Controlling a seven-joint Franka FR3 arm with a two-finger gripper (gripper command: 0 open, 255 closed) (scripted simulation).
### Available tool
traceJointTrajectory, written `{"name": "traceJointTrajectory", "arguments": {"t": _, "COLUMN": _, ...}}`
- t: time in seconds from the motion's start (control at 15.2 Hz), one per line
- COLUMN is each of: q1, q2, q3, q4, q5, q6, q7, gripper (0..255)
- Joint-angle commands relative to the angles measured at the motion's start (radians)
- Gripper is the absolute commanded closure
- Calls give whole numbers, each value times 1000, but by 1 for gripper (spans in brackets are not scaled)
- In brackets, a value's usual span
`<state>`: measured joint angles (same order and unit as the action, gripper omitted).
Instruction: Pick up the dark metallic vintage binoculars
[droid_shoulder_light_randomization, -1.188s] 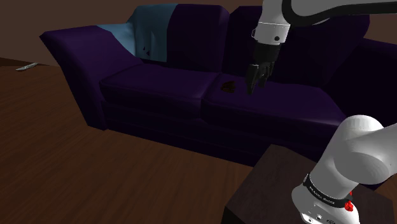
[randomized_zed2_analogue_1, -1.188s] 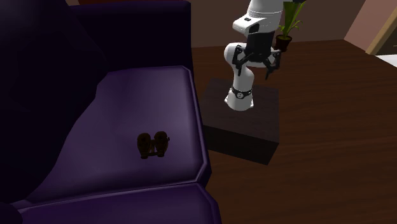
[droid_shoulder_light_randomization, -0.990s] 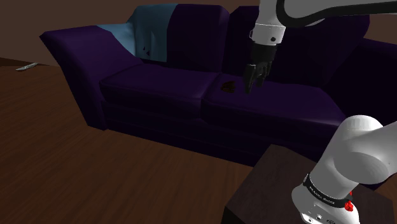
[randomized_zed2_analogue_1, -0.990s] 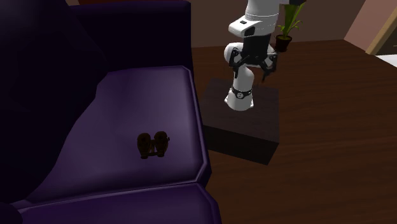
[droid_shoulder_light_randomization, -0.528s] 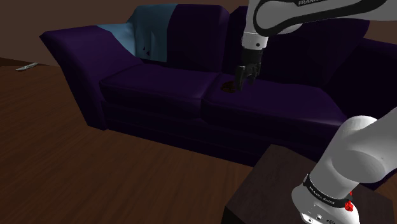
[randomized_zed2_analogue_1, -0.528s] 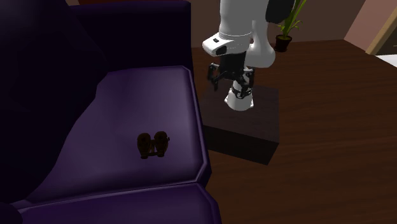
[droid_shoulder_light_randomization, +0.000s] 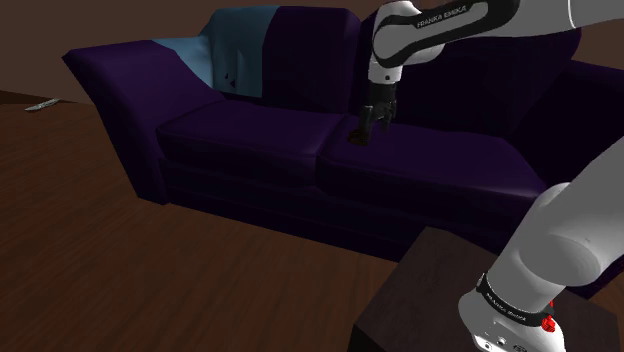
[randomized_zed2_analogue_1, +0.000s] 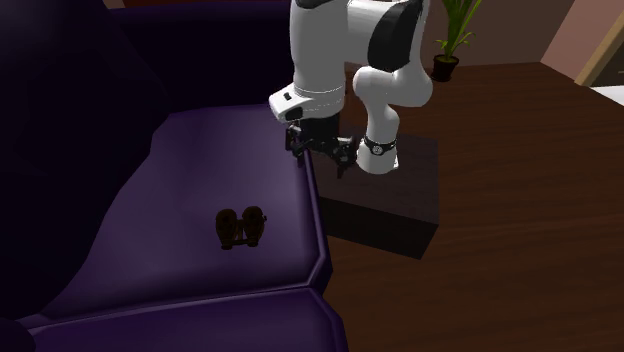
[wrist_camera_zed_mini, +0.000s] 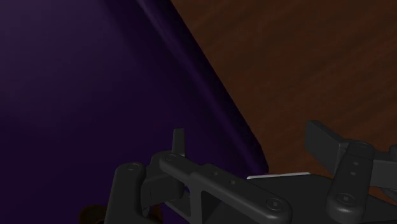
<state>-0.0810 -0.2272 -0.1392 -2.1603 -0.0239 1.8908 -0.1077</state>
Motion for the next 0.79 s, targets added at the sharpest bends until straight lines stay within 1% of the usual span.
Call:
{"name": "traceJointTrajectory", "arguments": {"t": 0.0, "q1": -11, "q2": 76, "q3": -19, "q4": 63, "q5": 1, "q6": 7, "q7": -23, "gripper": 0}}
{"name": "traceJointTrajectory", "arguments": {"t": 0.33, "q1": -41, "q2": 258, "q3": -58, "q4": 214, "q5": 16, "q6": 21, "q7": -77, "gripper": 0}}
{"name": "traceJointTrajectory", "arguments": {"t": 0.66, "q1": -81, "q2": 449, "q3": -85, "q4": 398, "q5": 44, "q6": 9, "q7": -127, "gripper": 0}}
{"name": "traceJointTrajectory", "arguments": {"t": 0.73, "q1": -87, "q2": 470, "q3": -87, "q4": 421, "q5": 47, "q6": 6, "q7": -132, "gripper": 0}}
